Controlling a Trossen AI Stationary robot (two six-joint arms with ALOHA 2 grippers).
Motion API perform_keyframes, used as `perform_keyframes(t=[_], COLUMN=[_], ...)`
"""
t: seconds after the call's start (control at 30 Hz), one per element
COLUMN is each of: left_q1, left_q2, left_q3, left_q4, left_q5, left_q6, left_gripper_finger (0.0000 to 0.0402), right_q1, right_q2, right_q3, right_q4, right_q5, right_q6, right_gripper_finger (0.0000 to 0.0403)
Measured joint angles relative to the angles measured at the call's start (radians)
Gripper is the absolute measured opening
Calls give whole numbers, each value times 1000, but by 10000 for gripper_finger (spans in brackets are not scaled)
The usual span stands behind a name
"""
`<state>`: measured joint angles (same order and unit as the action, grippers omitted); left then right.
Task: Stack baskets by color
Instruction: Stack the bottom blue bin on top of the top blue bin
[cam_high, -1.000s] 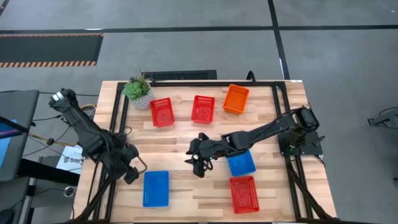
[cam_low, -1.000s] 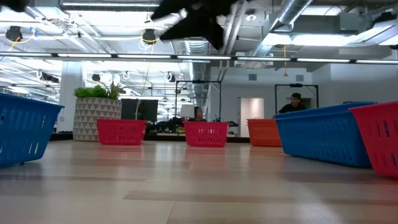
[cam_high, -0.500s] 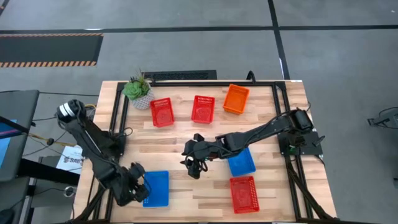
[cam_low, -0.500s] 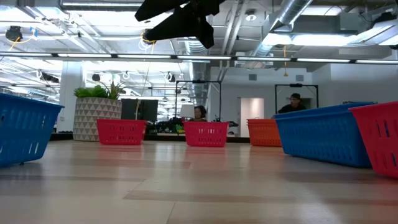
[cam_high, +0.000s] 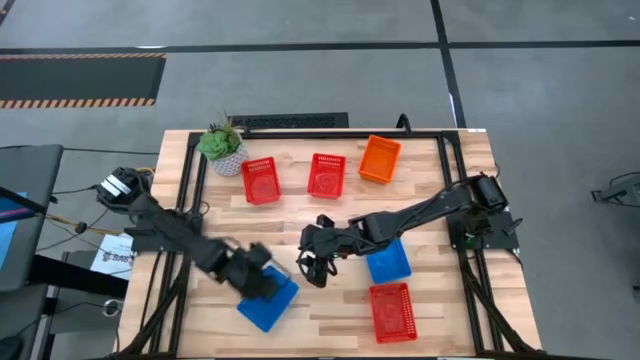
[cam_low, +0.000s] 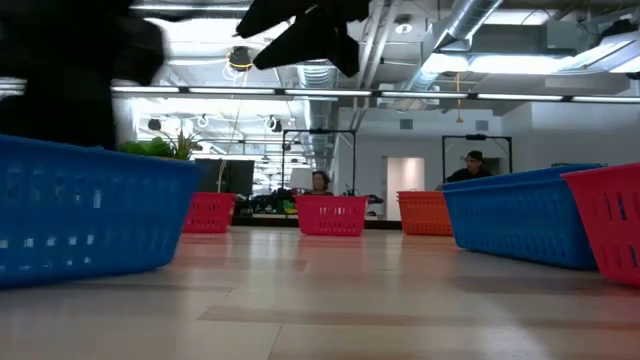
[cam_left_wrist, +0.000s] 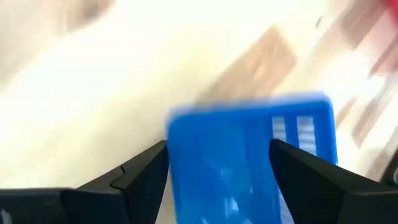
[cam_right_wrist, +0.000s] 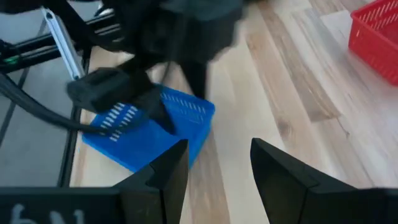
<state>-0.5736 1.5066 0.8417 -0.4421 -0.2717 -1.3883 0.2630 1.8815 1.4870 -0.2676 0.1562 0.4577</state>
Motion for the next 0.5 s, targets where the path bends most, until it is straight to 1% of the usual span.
perform_keyframes(t=[0.1, 0.17, 0.27, 0.4, 0.5], left_q1=[139, 225, 329, 427, 480], left_q2=[0, 0, -2, -67, -185], left_q3=[0, 0, 0, 0, 0], left_q4=[64, 102, 128, 64, -78], left_q5=[-2, 16, 96, 218, 227], left_q6=[165, 256, 375, 460, 460], left_gripper_finger=[263, 263, 263, 263, 263], right_q1=[0, -1, 6, 20, 33], right_q2=[3, 4, 3, 3, 6], right_q3=[-2, -3, -2, -2, -2], right_q4=[-83, -121, -158, -146, -117], right_q5=[0, 0, 3, 2, 2], right_q6=[47, 71, 85, 107, 122], right_gripper_finger=[191, 189, 185, 179, 176])
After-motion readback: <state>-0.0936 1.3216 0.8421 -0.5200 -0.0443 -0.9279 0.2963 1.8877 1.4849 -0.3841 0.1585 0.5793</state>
